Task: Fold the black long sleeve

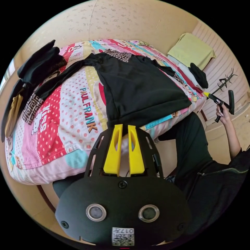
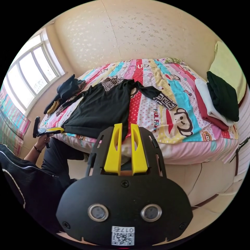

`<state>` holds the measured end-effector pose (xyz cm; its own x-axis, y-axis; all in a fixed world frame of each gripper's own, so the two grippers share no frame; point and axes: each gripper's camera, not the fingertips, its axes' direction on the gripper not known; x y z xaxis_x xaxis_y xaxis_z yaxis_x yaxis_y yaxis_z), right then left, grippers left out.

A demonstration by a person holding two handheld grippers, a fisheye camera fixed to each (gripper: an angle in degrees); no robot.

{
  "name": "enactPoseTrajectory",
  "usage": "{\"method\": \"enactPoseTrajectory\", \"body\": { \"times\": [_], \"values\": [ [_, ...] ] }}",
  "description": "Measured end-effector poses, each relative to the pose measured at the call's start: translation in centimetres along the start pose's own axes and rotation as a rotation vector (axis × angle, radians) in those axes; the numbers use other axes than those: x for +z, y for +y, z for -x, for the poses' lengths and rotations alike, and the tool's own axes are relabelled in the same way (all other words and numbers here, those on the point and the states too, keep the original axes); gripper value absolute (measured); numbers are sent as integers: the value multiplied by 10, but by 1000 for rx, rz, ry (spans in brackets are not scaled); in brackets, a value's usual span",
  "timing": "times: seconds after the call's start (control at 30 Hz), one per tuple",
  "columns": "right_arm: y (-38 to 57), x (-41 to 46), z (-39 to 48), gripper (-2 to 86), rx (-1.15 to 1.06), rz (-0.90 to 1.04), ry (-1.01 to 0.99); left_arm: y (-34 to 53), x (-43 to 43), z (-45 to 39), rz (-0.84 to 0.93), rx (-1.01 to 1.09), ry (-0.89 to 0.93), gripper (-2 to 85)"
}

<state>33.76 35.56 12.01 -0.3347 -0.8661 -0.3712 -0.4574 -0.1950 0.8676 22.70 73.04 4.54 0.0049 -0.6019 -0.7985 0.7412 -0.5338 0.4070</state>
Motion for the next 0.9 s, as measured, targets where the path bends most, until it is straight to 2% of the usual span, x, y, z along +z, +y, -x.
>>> {"method": "enactPoseTrajectory", "body": {
  "times": [0.17,0.37,0.5,0.7,0.8,0.9],
  "values": [
    [6,-7,-1,55,15,-34,-9,0,-6,-14,14,-12,-57,79],
    [13,1,3,50,11,-8,-25,-5,9,-11,58,-86,-83,56],
    [17,-1,4,52,-6,-4,-15,-7,-2,0,71,-136,23,35],
    [31,3,8,81,-65,-19,-72,-6,-64,20,-130,-206,246,32],
    [40,16,22,107,-130,-25,-27,-8,-83,30,-165,-235,298,32],
    [45,40,40,119,-217,59,53,-10,-94,36,-190,-250,336,33]
  ]
}}
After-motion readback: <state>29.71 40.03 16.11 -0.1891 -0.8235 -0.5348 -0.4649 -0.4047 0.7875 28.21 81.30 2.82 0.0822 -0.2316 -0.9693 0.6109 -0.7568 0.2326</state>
